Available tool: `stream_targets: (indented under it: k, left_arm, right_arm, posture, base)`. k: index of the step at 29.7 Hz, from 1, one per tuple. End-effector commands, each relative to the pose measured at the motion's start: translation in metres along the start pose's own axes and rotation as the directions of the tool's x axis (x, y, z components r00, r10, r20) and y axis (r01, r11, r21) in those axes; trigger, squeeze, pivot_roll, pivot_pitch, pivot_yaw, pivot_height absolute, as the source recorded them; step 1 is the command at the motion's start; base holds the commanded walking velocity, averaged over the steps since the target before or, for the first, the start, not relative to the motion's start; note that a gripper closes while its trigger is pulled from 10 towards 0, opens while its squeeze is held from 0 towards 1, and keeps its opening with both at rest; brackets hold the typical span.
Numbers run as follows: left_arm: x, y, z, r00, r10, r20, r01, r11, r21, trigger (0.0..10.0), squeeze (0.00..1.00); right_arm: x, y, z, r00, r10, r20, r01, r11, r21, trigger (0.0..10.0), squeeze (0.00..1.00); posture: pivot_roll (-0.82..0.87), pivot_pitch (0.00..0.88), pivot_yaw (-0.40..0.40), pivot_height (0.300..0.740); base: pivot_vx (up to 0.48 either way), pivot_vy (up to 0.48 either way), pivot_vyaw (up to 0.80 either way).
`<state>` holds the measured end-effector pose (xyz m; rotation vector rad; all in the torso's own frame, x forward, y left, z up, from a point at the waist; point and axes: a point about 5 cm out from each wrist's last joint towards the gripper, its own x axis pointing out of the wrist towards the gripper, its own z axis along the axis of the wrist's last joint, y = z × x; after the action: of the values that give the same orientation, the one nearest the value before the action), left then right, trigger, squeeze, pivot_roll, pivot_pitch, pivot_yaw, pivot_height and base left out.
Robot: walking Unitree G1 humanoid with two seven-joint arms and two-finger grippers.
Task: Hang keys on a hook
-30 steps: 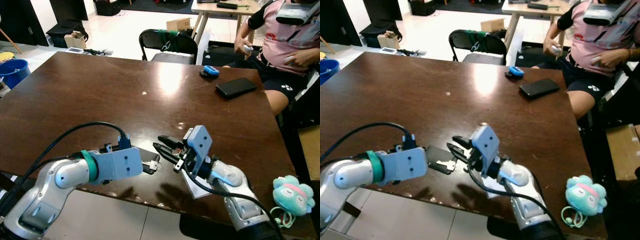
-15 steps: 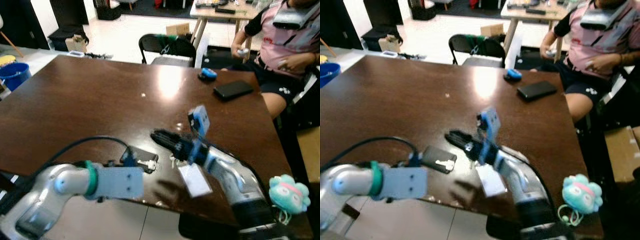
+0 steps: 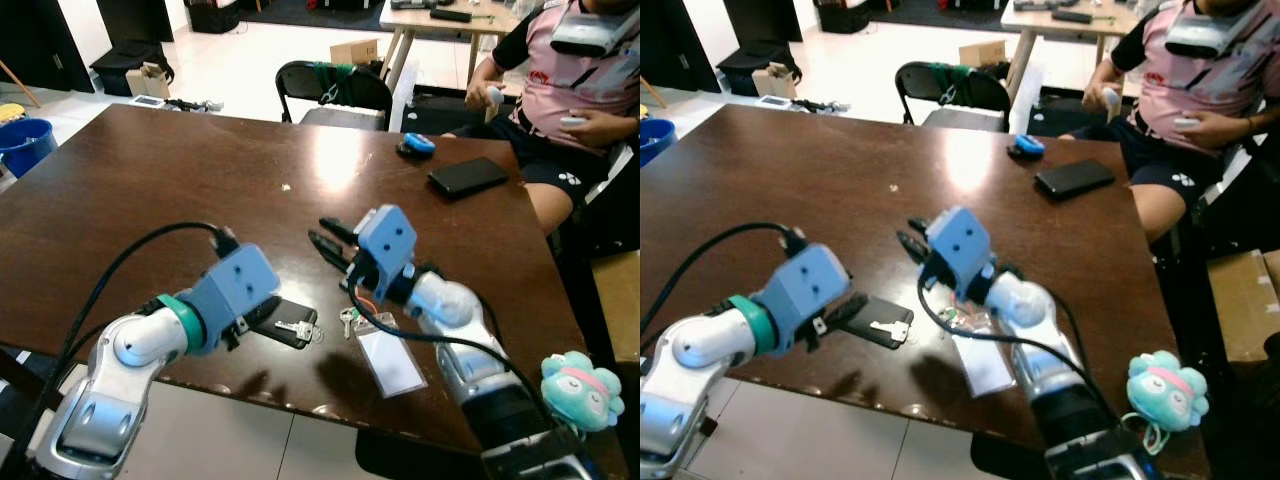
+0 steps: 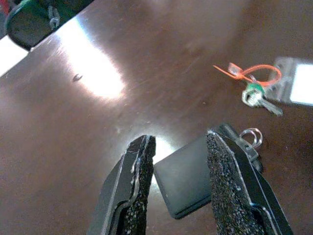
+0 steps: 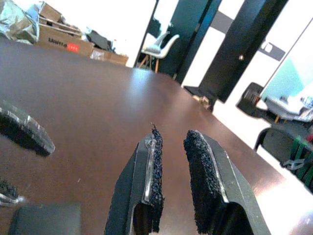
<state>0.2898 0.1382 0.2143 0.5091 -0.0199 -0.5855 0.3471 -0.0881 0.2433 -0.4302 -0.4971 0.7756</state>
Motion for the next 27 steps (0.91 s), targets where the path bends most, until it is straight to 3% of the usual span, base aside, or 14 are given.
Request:
stream_targets:
  k: [1,4,8,12,13,15,16,18,21,22,23,24,26,27]
  left_arm:
    - [-0.003,-0.004,-0.003,1.0,-0.013,-0.015,0.012,0.999,-0.053,10.0,0.0]
    - [-0.007,-0.017,-0.009,0.997,-0.063,-0.053,0.058,0.995,-0.08,10.0,0.0]
    - [-0.006,-0.022,-0.012,0.996,-0.063,-0.066,0.058,0.995,-0.08,10.0,0.0]
    - [0.003,-0.018,-0.006,0.999,0.041,-0.027,-0.043,0.997,-0.071,10.0,0.0]
    - [0.006,-0.013,-0.002,0.997,0.083,-0.007,-0.083,0.995,-0.046,10.0,0.0]
    - [0.006,-0.013,-0.002,0.997,0.083,-0.007,-0.083,0.995,-0.046,10.0,0.0]
    - [0.009,-0.009,0.002,0.993,0.114,0.005,-0.114,0.993,-0.031,10.0,0.0]
    - [0.013,-0.002,0.009,0.989,0.147,0.028,-0.147,0.989,0.004,10.0,0.0]
    - [0.013,-0.002,0.01,0.989,0.143,0.03,-0.144,0.989,0.017,10.0,0.0]
    - [0.009,-0.005,0.01,0.996,0.084,0.009,-0.085,0.988,0.128,10.0,0.0]
    - [0.007,-0.009,0.008,0.999,0.031,-0.015,-0.028,0.982,0.187,10.0,0.0]
    - [0.007,-0.009,0.008,0.999,0.031,-0.015,-0.028,0.982,0.187,10.0,0.0]
    - [-0.003,-0.025,-0.005,0.979,-0.155,-0.131,0.184,0.953,0.243,10.0,0.0]
    - [-0.003,-0.025,-0.005,0.979,-0.155,-0.131,0.184,0.953,0.243,10.0,0.0]
  right_arm:
    - [0.002,-0.001,0.003,1.0,-0.004,0.022,0.004,1.0,-0.009,10.0,0.0]
    - [0.008,-0.008,0.007,0.997,-0.05,0.052,0.049,0.999,0.008,10.0,0.0]
    - [0.01,-0.009,0.005,0.996,-0.07,0.058,0.069,0.998,0.013,10.0,0.0]
    - [0.013,-0.008,-0.001,0.994,-0.094,0.061,0.093,0.995,0.026,10.0,0.0]
    - [0.014,-0.012,-0.001,0.989,-0.131,0.066,0.125,0.989,0.077,10.0,0.0]
    - [0.014,-0.012,-0.001,0.989,-0.131,0.066,0.125,0.989,0.077,10.0,0.0]
    - [0.014,-0.016,-0.001,0.982,-0.173,0.07,0.162,0.977,0.138,10.0,0.0]
    - [0.01,-0.025,-0.008,0.962,-0.273,0.031,0.246,0.907,0.341,10.0,0.0]
    - [0.009,-0.026,-0.011,0.957,-0.29,0.018,0.262,0.886,0.383,10.0,0.0]
    - [0.005,-0.024,-0.017,0.959,-0.285,-0.003,0.265,0.888,0.376,10.0,0.0]
    - [0.004,-0.023,-0.019,0.959,-0.283,-0.008,0.266,0.891,0.369,10.0,0.0]
    - [0.004,-0.023,-0.019,0.959,-0.283,-0.008,0.266,0.891,0.369,10.0,0.0]
    - [0.004,-0.024,-0.021,0.961,-0.275,-0.016,0.262,0.894,0.364,10.0,0.0]
    - [0.004,-0.024,-0.021,0.961,-0.275,-0.016,0.262,0.894,0.364,10.0,0.0]
  posture:
    - [0.18,0.116,0.068,0.74]
    - [0.19,0.118,0.055,0.74]
    - [0.19,0.12,0.045,0.74]
    - [0.18,0.118,0.035,0.74]
    - [0.17,0.118,0.033,0.74]
    - [0.17,0.118,0.033,0.74]
    - [0.17,0.117,0.033,0.74]
    - [0.17,0.115,0.039,0.74]
    - [0.17,0.115,0.039,0.74]
    - [0.17,0.11,0.042,0.74]
    - [0.17,0.11,0.042,0.74]
    - [0.17,0.11,0.042,0.74]
    - [0.17,0.106,0.044,0.74]
    - [0.17,0.106,0.044,0.74]
  base:
    - [0.0,0.0,0.0]
    - [0.0,0.0,0.0]
    - [0.0,0.0,0.0]
    - [0.0,0.0,0.0]
    - [0.0,0.0,0.0]
    - [0.0,0.0,0.0]
    - [0.0,0.0,0.0]
    - [0.0,0.0,0.0]
    - [0.0,0.0,0.0]
    - [0.0,0.0,0.0]
    - [0.0,0.0,0.0]
    - [0.0,0.0,0.0]
    - [0.0,0.0,0.0]
    - [0.0,0.0,0.0]
